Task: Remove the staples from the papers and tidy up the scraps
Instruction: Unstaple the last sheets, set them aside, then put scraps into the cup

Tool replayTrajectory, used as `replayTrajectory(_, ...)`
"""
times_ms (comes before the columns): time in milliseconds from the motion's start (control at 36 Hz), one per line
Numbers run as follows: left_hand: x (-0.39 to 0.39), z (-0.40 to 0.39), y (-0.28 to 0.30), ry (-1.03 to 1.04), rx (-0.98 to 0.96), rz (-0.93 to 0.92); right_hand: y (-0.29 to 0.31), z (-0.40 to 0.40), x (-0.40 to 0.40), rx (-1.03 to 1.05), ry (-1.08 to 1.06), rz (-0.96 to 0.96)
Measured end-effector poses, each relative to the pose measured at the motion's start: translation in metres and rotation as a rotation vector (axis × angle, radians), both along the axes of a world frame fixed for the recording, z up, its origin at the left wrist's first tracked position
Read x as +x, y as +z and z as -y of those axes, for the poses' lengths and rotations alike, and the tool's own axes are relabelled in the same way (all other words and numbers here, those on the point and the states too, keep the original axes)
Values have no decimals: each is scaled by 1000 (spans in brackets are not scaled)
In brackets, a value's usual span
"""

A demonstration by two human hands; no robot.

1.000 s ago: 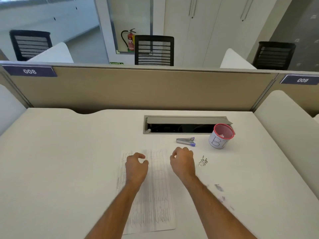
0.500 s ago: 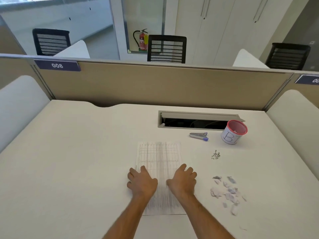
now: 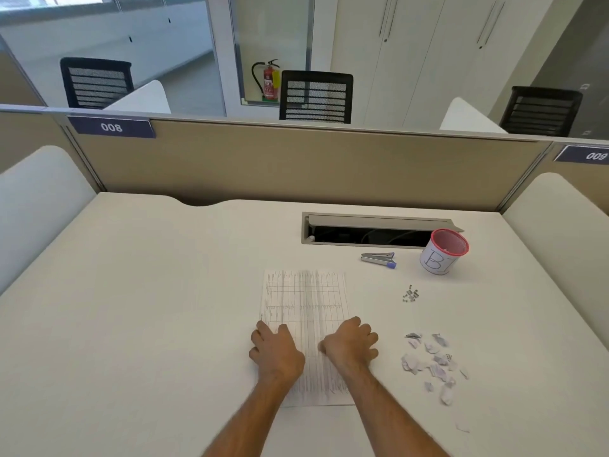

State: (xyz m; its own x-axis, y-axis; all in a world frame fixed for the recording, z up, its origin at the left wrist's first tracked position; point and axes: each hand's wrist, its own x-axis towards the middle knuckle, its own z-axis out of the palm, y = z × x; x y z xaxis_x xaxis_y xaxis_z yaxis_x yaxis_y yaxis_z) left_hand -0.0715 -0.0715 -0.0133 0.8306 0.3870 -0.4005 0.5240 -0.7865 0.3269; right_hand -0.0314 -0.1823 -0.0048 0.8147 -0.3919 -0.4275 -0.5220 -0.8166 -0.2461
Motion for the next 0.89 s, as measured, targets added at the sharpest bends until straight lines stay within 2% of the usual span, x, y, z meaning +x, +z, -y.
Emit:
replayTrajectory(167,1,-2,-1,-34,30,-8,0,-6,-1,-24,-7,49)
replayTrajectory(306,2,-5,-2,-61,44,4,5,-8,6,64,-32,43)
replayTrajectory(528,1,-6,-3,-79,47,20,16,-10,22,440,-219,42)
replayTrajectory(694,1,-8,-4,-77,46,41,-8,-1,33,684,-180,55)
replayTrajectory(889,0,-8,-2,-94,55,25,22,4,24,912,-156,52)
